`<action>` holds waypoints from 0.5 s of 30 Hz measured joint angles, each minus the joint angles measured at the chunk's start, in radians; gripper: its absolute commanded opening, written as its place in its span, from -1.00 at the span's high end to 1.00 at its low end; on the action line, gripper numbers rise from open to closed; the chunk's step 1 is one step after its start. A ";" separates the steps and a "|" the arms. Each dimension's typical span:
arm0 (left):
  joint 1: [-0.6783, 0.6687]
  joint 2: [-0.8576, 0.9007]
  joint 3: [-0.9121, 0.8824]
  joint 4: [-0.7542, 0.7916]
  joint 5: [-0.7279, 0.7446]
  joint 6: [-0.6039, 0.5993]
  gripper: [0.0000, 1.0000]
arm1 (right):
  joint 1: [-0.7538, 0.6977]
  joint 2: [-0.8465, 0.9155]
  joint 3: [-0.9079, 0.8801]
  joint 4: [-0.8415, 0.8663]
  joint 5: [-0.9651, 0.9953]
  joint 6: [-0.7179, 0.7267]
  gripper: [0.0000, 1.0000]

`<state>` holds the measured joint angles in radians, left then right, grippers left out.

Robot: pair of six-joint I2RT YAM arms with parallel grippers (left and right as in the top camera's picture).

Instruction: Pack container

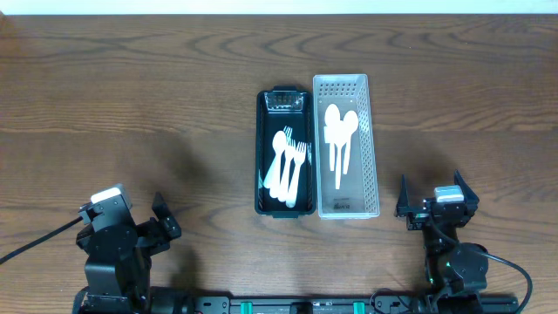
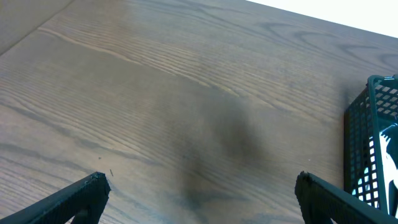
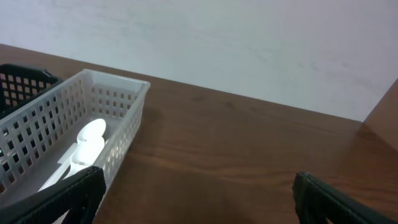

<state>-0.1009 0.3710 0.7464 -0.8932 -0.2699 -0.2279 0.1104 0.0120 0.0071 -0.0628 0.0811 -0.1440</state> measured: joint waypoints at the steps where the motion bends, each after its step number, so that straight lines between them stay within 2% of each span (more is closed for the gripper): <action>1: 0.000 0.000 0.000 0.000 0.000 0.000 -0.96 | 0.000 0.000 0.000 0.000 0.000 0.000 -0.98; 15: 0.002 0.000 0.000 -0.003 -0.008 0.013 -0.96 | 0.000 0.000 0.000 0.000 -0.002 0.000 -0.98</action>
<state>-0.0990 0.3706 0.7464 -0.8967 -0.2779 -0.2153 0.1104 0.0120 0.0071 -0.0631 0.0788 -0.1440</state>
